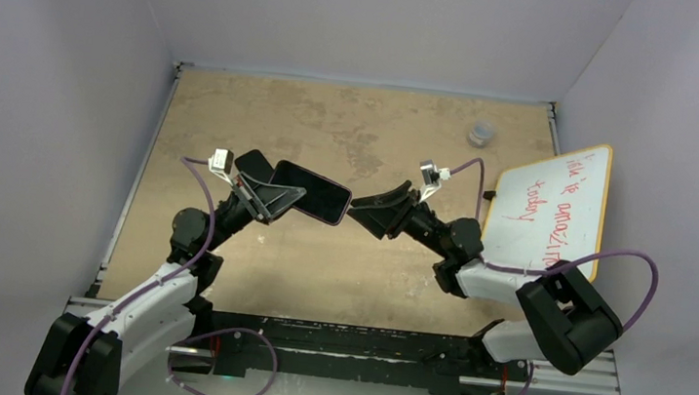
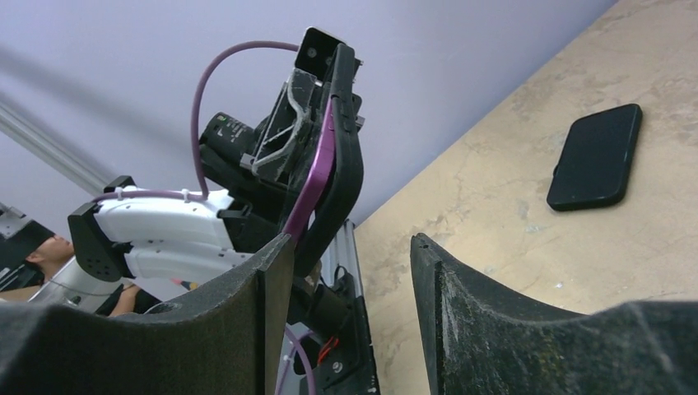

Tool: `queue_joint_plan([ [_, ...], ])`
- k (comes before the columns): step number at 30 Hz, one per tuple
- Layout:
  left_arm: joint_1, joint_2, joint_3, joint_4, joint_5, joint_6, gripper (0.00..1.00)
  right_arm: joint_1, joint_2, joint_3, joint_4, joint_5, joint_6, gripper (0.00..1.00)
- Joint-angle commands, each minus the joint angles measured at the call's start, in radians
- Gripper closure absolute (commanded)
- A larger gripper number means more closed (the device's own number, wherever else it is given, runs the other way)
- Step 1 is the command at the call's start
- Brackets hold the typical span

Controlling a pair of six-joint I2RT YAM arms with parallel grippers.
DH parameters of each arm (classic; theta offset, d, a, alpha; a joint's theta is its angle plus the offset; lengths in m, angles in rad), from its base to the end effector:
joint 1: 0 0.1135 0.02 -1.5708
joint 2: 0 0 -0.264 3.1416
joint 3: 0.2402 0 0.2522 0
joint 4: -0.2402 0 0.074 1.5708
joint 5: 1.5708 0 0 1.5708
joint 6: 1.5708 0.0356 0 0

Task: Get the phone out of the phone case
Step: Remove the phone case from the phone.

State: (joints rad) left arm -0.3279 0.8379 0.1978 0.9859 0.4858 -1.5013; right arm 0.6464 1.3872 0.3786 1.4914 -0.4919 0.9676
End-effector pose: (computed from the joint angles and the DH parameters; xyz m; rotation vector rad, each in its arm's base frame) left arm 0.1602 -0.0721 0.2473 -0.3713 1.4684 -1.8266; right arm 0.1866 0.1619 0.2467 -0.3055 1.2885 1.6727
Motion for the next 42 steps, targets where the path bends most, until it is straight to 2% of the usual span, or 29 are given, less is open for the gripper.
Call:
queue_joint_plan([
  [1,0.001,-0.013,0.006,0.116,-0.018,-0.023,1.00,0.011,-0.004,0.018,0.098,-0.031,0.015,0.43],
  [8,0.001,-0.008,0.019,0.126,-0.002,-0.030,1.00,0.019,0.014,0.045,0.104,-0.049,0.013,0.45],
  [23,0.001,-0.015,0.021,0.188,0.053,-0.057,1.00,0.023,0.093,0.081,0.174,-0.055,0.048,0.60],
  [34,-0.015,0.056,0.033,0.387,0.129,-0.104,1.00,0.027,0.110,0.122,0.080,-0.051,0.052,0.65],
  [42,-0.029,0.058,0.048,0.383,0.154,-0.082,1.00,0.042,0.085,0.156,-0.060,-0.041,-0.016,0.65],
])
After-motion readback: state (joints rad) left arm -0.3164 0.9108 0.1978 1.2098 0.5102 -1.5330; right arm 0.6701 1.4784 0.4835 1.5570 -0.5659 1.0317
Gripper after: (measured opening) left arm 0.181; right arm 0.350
